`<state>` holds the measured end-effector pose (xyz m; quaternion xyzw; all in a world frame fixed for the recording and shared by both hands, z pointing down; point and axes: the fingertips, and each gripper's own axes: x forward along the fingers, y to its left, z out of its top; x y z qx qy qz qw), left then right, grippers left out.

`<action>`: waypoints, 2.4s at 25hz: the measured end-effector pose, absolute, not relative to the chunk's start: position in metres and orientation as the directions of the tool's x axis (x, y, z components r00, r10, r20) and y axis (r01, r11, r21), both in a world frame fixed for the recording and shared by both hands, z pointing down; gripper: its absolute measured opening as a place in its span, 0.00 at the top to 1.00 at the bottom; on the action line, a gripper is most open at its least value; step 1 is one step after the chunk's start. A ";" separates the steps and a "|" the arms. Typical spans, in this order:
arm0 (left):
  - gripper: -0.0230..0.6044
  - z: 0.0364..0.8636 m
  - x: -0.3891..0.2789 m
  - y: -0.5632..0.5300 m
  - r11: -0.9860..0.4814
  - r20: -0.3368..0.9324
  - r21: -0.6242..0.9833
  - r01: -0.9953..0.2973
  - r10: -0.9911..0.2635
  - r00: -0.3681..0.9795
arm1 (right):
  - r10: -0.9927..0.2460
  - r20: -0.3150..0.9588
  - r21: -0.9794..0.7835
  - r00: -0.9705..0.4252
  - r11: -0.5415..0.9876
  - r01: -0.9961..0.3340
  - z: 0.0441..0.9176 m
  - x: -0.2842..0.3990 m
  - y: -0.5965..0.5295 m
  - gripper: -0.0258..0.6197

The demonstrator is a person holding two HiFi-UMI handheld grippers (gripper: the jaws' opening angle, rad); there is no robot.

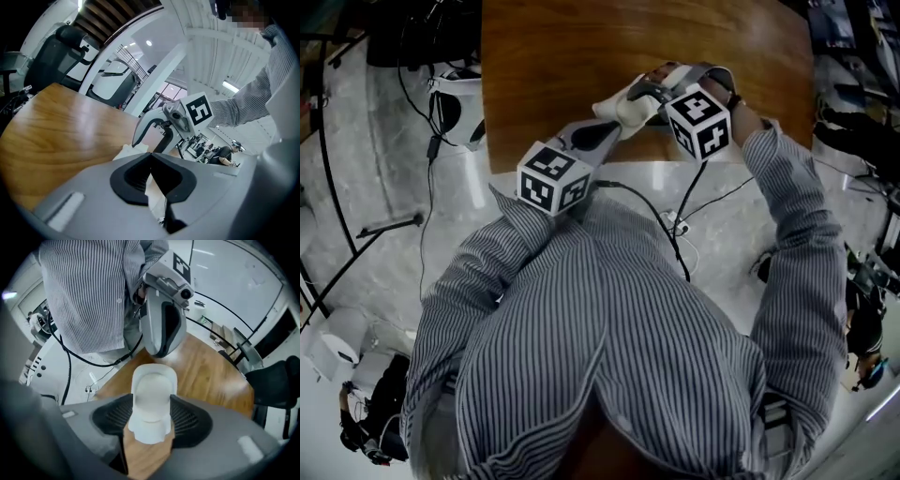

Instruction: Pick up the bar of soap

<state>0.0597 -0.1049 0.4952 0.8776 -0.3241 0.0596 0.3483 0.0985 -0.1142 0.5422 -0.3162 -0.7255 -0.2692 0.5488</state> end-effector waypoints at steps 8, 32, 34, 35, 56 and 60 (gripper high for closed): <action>0.95 0.499 0.057 -0.103 -0.520 0.344 0.579 -0.628 -0.542 0.767 | 0.194 0.972 0.003 -0.135 0.559 0.829 0.556 0.096 -0.113 0.56; 0.95 0.429 0.055 -0.144 -0.664 0.217 0.504 -0.552 -0.522 0.825 | -0.357 0.688 0.198 -0.632 0.930 -0.310 0.453 0.096 -0.136 0.56; 0.95 0.424 0.059 -0.150 -0.670 0.205 0.508 -0.541 -0.516 0.832 | -0.447 0.605 0.118 -0.659 0.868 -0.482 0.441 0.104 -0.137 0.56; 0.95 0.422 0.062 -0.152 -0.676 0.198 0.510 -0.532 -0.509 0.837 | -0.494 0.565 0.077 -0.661 0.829 -0.554 0.435 0.108 -0.137 0.56; 0.95 0.398 0.100 -0.157 -0.743 0.166 0.493 -0.453 -0.431 0.887 | -0.901 0.034 -0.619 -0.432 0.320 -0.717 0.367 0.158 -0.117 0.56; 0.95 0.396 0.106 -0.156 -0.746 0.165 0.498 -0.443 -0.420 0.892 | -0.897 0.053 -0.609 -0.439 0.320 -0.726 0.364 0.154 -0.119 0.56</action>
